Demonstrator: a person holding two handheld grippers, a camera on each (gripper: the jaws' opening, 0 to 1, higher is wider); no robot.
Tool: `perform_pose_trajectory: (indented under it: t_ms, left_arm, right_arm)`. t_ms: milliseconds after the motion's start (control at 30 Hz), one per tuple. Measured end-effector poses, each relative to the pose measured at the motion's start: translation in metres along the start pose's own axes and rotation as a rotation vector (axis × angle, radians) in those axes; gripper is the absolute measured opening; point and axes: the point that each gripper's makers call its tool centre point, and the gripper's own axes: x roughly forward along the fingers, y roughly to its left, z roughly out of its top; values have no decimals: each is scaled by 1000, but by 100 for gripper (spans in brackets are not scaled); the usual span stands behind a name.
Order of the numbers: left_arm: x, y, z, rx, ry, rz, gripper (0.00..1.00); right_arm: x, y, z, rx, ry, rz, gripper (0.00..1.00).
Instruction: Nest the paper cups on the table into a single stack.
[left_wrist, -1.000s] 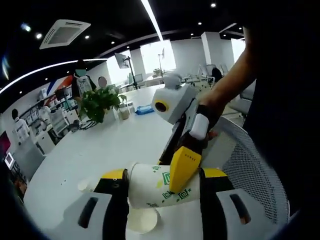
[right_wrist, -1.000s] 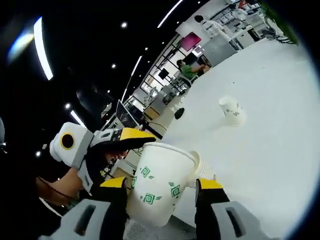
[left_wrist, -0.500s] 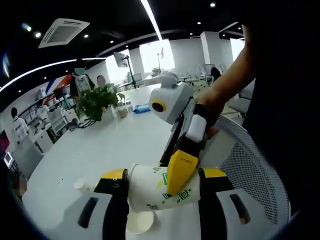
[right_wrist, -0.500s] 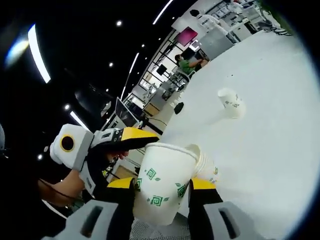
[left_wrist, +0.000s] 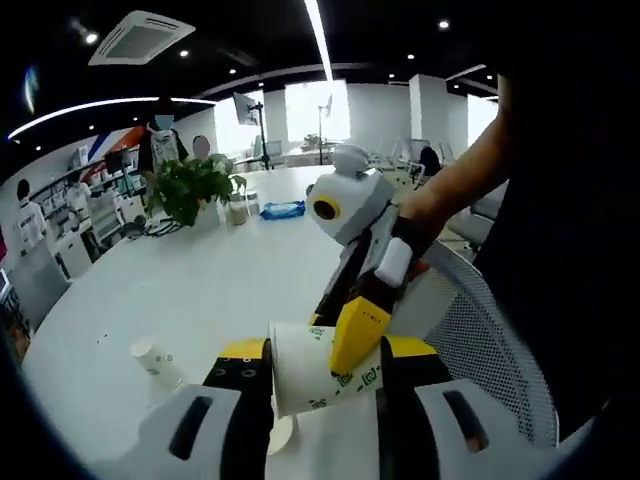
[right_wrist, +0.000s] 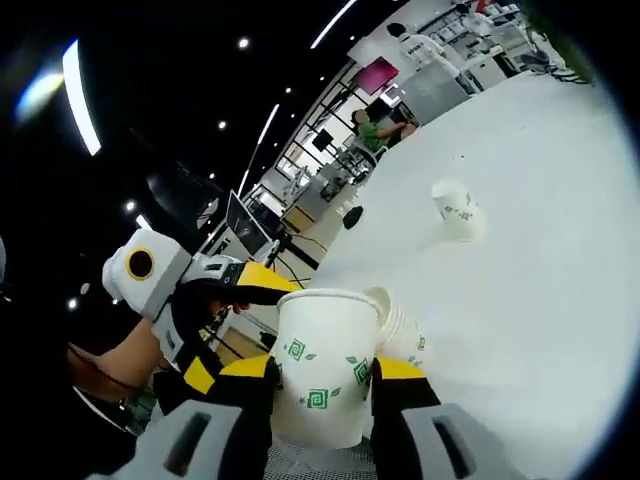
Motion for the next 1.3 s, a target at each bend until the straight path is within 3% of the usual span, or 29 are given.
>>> perform_pose_trajectory:
  t_ms: [133,233,433,600,1067,1300]
  left_arm:
    - [-2,3,-4,-41,10,-7,37]
    - [-4,1,-6,-117,-1,-35,34]
    - [-11,7,-5,-205,-43,-48,21]
    - [-16,6,-4,-265,-72,-87,5]
    - [-19,-8,0,-327,-101,-183,0]
    - [-20,-10,1,-304,-97,-182,0]
  right_arm:
    - [-1,-1,1,-1,-10,-4,36]
    - [-2,-2,-1,-43,-1,-16,36]
    - [-1,6,-7,-113,13,-16,36]
    - [0,16,-11,-189,26,32,36]
    - [-2,12,-17,-257,44,43,37]
    - [-6,9,-14,-270,18,29,43]
